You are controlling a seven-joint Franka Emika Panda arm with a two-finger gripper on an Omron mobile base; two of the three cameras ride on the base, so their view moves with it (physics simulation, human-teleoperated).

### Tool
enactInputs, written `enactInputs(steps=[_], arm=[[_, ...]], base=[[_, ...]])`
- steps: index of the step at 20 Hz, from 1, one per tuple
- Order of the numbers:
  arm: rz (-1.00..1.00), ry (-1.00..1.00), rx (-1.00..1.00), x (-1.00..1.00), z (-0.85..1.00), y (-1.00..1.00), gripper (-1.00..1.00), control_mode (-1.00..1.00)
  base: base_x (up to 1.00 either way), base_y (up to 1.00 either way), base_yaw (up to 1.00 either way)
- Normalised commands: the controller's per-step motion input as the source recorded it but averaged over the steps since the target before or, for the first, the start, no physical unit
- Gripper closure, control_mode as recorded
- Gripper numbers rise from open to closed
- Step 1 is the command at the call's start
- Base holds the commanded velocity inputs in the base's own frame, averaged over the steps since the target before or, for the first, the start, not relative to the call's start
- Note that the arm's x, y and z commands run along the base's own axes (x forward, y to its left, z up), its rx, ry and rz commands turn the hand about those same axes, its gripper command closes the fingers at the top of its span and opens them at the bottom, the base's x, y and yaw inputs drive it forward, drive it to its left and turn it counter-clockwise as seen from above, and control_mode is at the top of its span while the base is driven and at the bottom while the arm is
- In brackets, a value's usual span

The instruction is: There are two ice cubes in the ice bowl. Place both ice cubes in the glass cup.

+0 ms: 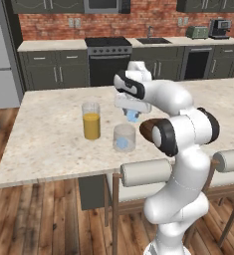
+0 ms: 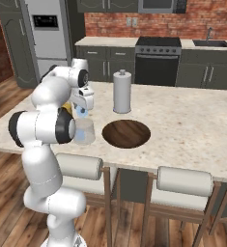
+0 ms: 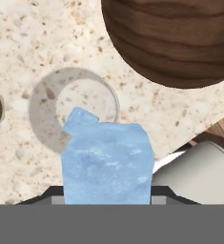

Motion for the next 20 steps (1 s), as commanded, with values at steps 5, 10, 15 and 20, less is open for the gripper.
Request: enactInputs(steps=[5,10,15,20], arm=[[0.00,-0.14,0.00,0.08,-0.23,0.00,1.00,-1.00],[0.00,-0.06,0.00,0.04,-0.23,0.00,1.00,-1.00],[0.00,-0.05,0.00,0.04,-0.18,0.01,1.00,-1.00],[0.00,-0.06,0.00,0.07,-0.13,0.05,1.00,-1.00]], base=[[0.00,0.00,0.00],[0.00,0.00,0.00],[0.00,0.00,0.00],[0.00,0.00,0.00]])
